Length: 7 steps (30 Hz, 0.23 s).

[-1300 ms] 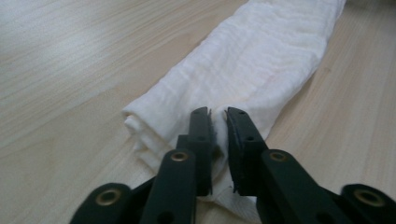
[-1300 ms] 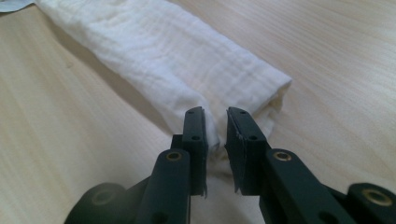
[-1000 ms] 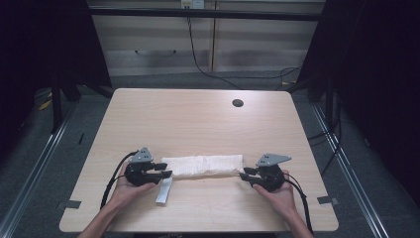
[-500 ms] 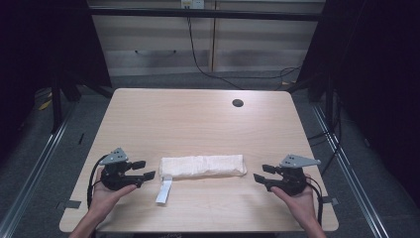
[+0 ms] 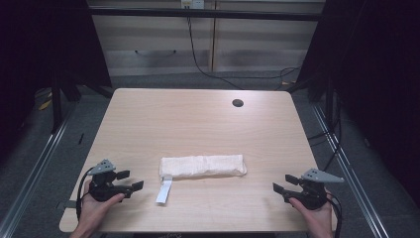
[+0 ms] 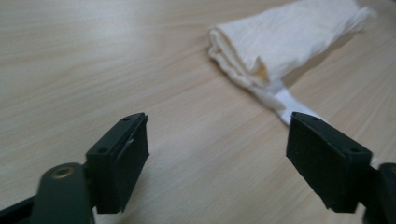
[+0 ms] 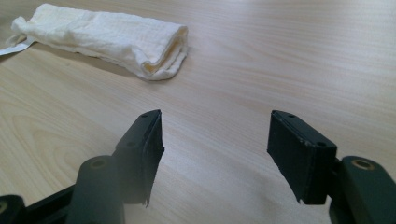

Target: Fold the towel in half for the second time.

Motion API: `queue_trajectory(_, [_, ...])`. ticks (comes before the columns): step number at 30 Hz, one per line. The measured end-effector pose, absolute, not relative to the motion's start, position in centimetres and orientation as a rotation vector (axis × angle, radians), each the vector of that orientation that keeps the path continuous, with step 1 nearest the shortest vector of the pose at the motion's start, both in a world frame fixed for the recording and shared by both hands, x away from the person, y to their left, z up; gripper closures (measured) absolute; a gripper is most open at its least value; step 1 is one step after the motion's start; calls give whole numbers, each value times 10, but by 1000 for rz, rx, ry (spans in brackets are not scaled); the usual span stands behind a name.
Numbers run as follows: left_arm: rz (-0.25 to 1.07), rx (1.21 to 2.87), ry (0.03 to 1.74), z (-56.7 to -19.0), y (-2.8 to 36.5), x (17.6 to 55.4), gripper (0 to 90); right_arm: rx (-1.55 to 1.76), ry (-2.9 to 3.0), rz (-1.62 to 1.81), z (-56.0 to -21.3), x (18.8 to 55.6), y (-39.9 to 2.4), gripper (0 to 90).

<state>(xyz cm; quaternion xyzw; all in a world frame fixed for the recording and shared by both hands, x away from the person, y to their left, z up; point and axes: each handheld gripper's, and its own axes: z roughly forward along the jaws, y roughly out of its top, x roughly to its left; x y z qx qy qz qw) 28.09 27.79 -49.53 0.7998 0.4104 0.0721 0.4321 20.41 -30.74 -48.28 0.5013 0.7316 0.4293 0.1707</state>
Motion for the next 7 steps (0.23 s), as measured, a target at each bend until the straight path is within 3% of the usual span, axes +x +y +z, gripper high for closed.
queue_trajectory(7, [183,1994,1014,-499,284,277,175,1414,2110,1167,-490,212,-299,284])
